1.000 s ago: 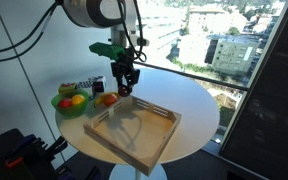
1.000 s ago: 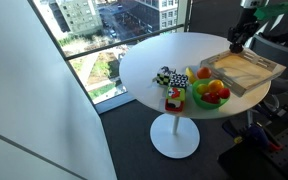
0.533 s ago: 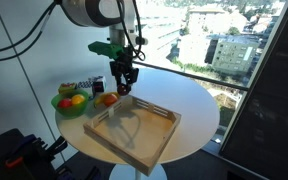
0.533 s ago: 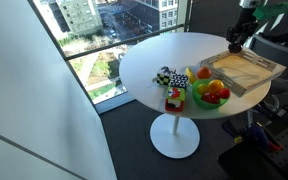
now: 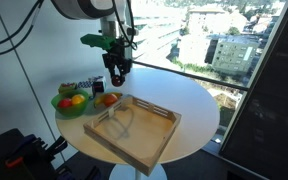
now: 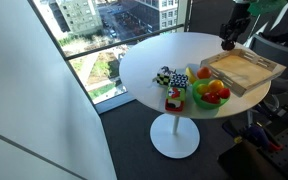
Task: Remove the apple from the box and put it in the green bowl
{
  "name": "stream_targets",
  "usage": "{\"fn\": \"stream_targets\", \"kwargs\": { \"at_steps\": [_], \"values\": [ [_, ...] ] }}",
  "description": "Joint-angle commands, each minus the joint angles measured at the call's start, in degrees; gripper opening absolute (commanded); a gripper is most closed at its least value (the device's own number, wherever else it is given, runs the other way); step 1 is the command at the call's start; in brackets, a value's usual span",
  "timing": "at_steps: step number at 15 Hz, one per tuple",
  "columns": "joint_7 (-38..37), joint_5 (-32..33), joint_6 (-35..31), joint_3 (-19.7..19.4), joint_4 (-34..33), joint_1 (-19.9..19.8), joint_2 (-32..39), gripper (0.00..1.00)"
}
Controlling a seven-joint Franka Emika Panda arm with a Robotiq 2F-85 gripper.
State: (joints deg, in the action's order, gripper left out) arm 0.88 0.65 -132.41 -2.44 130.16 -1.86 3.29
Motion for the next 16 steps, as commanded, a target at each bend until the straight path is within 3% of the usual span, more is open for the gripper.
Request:
{"fn": "stream_targets", "kwargs": {
  "at_steps": [1,16],
  "values": [
    [1.22,0.40,1.94,1.30,0.45,1.08,-2.22,0.34],
    [5.34,-0.29,5.66,6.70,2.66,5.97,-3.02,0.34]
  ]
}}
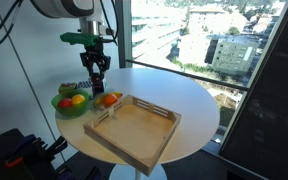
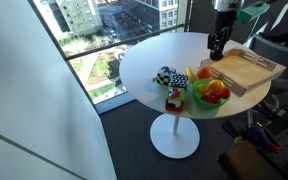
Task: Remove the apple from the box and put it in the green bowl
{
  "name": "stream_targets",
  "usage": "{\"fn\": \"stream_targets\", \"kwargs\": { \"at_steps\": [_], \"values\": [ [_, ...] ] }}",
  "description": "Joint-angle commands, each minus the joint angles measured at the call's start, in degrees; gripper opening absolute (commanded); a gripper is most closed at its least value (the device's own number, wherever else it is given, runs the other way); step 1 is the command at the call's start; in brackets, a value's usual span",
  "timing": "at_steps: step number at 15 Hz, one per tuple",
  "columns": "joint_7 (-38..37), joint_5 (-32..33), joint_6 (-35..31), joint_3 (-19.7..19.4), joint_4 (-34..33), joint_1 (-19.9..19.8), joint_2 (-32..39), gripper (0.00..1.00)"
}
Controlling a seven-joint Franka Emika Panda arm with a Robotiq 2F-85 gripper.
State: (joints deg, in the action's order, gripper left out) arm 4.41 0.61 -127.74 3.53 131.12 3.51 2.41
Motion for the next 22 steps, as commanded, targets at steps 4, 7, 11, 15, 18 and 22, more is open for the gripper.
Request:
{"fn": "stream_targets", "kwargs": {
  "at_steps": [4,7,11,15,18,22],
  "values": [
    [3.03,-0.49,0.07,1.80,3.22,1.61,-1.99,0.34],
    [4.06,-0.90,0.41,2.28,3.80,2.03,-2.05,0.34],
    [4.54,-0.61,0.52,2.56,4.06,2.20,-2.03,0.34],
    [3.21,-0.01,0.12,2.45,2.86,2.22,-0.05,0.59],
    [3.32,-0.01,0.12,2.45,2.86,2.22,-0.06,0.59],
    [3.35,-0.01,0.12,2.45,2.87,2.22,-0.07,0.59]
  ]
}}
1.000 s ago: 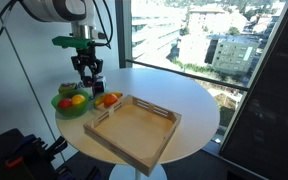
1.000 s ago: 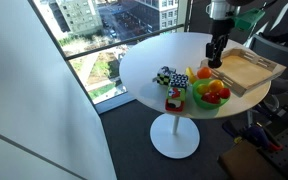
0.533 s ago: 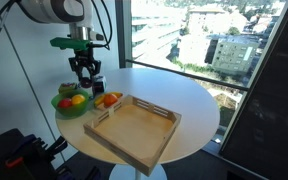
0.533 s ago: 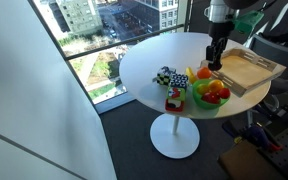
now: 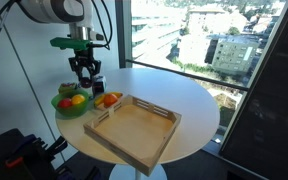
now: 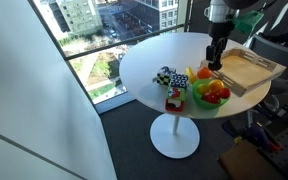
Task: Remove the apple from the box and put it in the green bowl
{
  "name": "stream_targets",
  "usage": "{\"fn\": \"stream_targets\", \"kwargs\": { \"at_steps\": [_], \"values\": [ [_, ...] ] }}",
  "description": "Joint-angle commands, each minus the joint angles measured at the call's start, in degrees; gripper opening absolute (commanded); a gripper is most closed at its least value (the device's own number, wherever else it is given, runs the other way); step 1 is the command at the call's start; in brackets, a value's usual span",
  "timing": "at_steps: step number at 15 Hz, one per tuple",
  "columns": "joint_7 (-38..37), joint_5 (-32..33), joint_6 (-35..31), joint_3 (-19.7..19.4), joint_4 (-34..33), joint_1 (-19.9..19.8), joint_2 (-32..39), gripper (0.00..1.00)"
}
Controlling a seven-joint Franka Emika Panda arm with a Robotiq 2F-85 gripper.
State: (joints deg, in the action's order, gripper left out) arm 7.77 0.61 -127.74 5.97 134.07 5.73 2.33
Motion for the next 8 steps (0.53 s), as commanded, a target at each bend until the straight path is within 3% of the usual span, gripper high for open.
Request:
{"fn": "stream_targets", "kwargs": {
  "at_steps": [1,2,3,8],
  "values": [
    [-0.01,0.00,0.12,0.01,-0.08,0.00,0.00,0.59],
    [-0.01,0.00,0.12,0.01,-0.08,0.00,0.00,0.59],
    [0.00,0.00,0.12,0.01,-0.08,0.00,0.00,0.34],
    [0.35,-0.43,-0.10,0.70,0.16,0.63,-0.48,0.34]
  ]
}}
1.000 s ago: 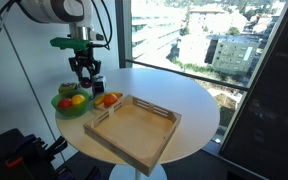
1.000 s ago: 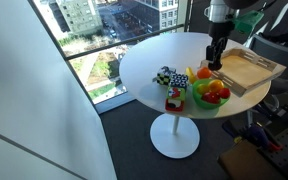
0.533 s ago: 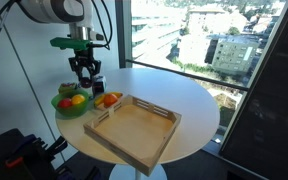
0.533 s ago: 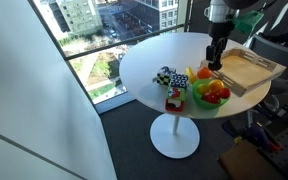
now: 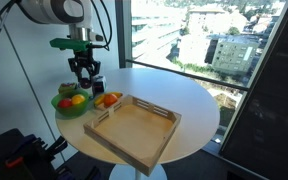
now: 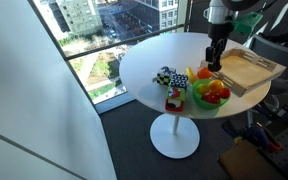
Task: Remove the apple from the box and put it in the green bowl
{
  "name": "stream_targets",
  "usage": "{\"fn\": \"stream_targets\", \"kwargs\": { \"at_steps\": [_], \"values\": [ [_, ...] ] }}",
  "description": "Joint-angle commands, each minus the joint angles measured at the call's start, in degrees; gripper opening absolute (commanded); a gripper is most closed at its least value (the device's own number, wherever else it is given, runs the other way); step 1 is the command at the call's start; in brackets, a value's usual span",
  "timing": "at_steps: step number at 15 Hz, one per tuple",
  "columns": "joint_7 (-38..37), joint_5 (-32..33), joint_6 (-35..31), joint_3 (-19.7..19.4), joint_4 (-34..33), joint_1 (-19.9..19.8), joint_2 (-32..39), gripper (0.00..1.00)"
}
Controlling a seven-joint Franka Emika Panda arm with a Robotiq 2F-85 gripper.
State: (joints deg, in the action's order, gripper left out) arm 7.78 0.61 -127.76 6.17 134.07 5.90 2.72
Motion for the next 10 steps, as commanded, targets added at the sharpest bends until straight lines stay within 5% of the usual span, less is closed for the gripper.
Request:
{"fn": "stream_targets", "kwargs": {
  "at_steps": [1,10],
  "values": [
    [0.52,-0.54,-0.21,0.75,0.35,0.69,-1.23,0.34],
    [0.74,-1.32,-3.06,3.09,2.72,3.19,-3.95,0.34]
  ]
}}
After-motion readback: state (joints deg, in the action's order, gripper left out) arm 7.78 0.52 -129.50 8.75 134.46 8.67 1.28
